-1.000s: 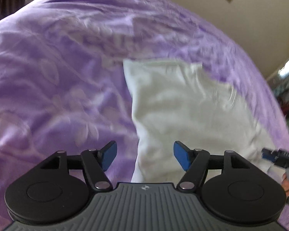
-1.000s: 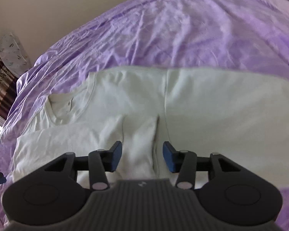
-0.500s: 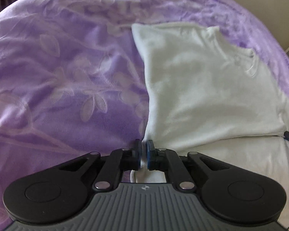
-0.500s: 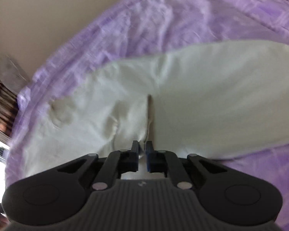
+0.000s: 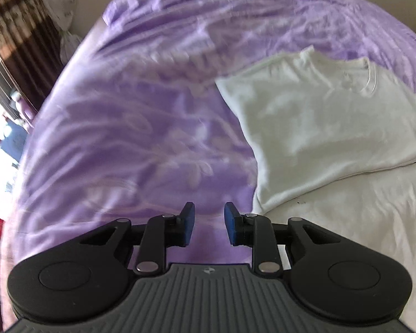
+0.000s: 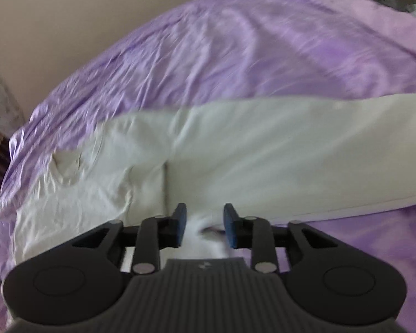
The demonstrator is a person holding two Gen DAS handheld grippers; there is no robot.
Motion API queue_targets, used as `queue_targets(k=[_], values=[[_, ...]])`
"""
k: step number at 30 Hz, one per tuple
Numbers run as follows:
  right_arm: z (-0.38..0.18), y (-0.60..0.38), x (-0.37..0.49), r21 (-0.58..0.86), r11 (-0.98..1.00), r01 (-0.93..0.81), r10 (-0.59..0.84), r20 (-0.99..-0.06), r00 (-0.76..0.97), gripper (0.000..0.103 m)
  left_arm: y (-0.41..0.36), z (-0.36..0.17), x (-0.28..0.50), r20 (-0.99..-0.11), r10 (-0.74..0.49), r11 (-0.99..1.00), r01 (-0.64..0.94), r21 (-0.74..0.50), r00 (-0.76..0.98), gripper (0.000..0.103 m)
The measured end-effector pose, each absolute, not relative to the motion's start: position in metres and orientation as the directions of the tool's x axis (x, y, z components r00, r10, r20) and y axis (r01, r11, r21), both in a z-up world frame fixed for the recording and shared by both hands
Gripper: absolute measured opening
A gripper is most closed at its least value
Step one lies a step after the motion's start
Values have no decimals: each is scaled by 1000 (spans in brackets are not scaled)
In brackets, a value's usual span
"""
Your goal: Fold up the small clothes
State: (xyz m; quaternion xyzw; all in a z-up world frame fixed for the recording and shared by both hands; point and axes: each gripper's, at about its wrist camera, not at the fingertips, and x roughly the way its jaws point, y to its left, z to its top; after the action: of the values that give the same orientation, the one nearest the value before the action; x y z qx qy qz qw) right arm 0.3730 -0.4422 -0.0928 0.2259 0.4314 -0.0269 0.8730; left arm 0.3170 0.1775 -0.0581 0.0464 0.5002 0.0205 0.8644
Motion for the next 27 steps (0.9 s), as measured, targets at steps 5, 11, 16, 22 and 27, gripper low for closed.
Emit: queue_targets(k=[5,11,16,22,27], values=[[-65,-510,333,344,870,354,36,-759,650,29,165,-24,301,-808,113,987,25,156,578,31],[-55,-592,273,423,750,507,-37,-740,672,29,150,5,289,-722,53,998,-12,61,689,39],[-55,-645,226,493,648,580,-72,-719,691,49,125,6,294,-704,0,1000,15,16,710,60],[-73,-684,197,523,561,641,-109,-721,684,54,100,-3,309,-705,21,1000,-18,12,709,73],[-100,-713,193,558,473,682,-137,-718,682,51,90,-10,323,-731,30,999,-31,12,682,74]])
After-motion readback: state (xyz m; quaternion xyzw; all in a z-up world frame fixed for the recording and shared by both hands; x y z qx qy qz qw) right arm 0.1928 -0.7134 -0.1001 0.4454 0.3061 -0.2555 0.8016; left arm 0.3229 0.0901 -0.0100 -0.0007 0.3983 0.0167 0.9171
